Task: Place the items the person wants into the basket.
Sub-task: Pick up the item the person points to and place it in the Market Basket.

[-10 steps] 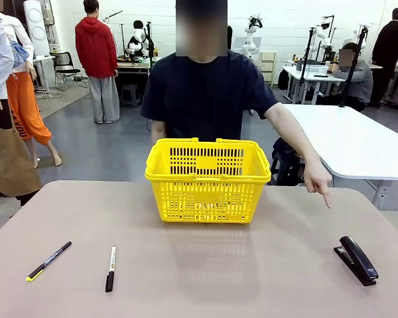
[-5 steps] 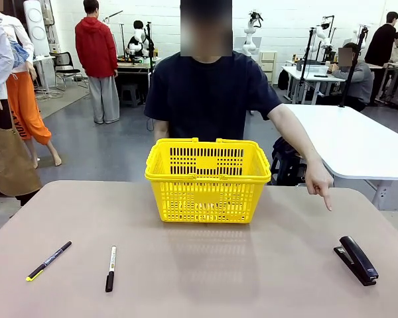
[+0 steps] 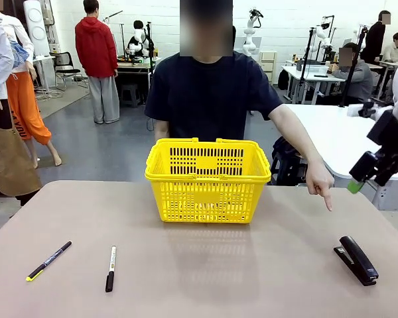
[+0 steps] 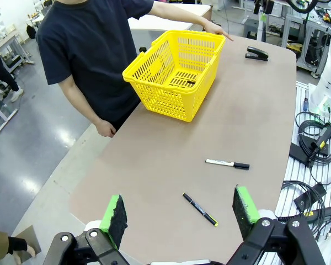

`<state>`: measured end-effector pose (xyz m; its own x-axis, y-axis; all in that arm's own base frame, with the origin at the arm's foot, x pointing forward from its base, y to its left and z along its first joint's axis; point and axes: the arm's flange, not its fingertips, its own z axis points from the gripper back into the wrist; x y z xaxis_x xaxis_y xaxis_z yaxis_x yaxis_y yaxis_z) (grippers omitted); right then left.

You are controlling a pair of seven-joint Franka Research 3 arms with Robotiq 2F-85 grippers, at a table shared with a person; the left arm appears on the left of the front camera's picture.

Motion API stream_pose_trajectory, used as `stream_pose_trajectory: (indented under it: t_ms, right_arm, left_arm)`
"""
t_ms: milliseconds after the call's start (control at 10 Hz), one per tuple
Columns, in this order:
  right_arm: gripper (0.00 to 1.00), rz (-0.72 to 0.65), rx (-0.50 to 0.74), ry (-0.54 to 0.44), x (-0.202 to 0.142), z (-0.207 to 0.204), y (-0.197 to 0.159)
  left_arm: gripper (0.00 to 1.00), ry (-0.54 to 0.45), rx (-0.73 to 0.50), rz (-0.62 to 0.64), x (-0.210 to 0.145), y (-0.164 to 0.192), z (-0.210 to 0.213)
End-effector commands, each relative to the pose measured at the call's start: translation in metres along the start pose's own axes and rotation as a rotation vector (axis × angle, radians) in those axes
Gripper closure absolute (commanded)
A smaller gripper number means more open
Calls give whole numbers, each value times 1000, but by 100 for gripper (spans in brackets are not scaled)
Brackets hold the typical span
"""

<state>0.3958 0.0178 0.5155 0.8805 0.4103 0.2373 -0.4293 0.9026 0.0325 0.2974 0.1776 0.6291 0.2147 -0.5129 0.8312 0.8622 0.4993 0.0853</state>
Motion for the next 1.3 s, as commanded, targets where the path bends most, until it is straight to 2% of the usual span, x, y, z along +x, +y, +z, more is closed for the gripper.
stream_pose_trajectory:
  t_ms: [0, 200, 400, 500, 900, 1200]
  right_arm:
    - [0, -36, -30, 71, -4, -25, -19]
    - [0, -3, 23, 143, -11, -47, -31]
    - [0, 60, 114, 122, -15, -42, -37]
    - [0, -15, 24, 133, -14, -51, -36]
    - [0, 3, 50, 135, -15, -52, -37]
    - [0, 17, 3, 226, -16, -98, -39]
  left_arm:
    - [0, -19, -4, -20, -1, 1, 1]
    - [0, -19, -4, -20, -1, 1, 1]
    - [0, -19, -4, -20, -1, 1, 1]
    - [0, -19, -4, -20, -1, 1, 1]
    - [0, -19, -4, -20, -1, 1, 1]
    - [0, -19, -4, -20, -1, 1, 1]
